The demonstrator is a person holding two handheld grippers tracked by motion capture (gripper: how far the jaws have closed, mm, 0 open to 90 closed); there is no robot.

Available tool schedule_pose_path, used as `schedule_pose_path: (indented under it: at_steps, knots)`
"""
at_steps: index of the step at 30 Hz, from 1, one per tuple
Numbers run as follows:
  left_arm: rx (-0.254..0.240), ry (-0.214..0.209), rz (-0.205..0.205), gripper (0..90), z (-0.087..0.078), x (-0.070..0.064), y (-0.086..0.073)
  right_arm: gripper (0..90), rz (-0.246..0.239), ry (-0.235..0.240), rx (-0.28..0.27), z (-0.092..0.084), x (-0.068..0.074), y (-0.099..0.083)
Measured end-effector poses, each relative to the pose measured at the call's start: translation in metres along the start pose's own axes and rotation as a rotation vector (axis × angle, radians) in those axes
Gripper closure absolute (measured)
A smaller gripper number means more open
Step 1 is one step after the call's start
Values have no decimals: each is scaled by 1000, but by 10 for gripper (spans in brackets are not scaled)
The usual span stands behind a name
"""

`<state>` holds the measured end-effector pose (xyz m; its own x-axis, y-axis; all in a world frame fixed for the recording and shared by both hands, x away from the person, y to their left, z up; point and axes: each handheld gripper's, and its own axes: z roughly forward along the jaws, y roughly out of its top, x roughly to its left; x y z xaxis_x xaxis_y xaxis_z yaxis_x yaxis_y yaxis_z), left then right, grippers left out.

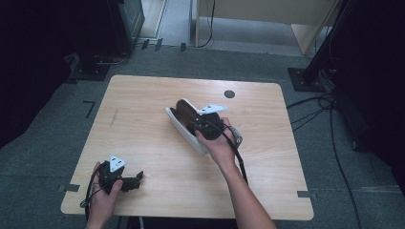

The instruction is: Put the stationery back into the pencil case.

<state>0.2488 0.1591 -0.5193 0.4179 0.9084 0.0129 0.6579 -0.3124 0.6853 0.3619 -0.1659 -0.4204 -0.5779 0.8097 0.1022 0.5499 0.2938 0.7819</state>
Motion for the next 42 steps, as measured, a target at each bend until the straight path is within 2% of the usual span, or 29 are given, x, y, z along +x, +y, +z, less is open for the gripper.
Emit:
schedule_pose_path:
  at_steps: [21,42]
  knots:
    - [0,0,0,11,0,0,0,791,2,11,-40,-6,-1,5]
    - [-1,1,-1,11,0,0,0,828,3,14,-108,-41,-2,9]
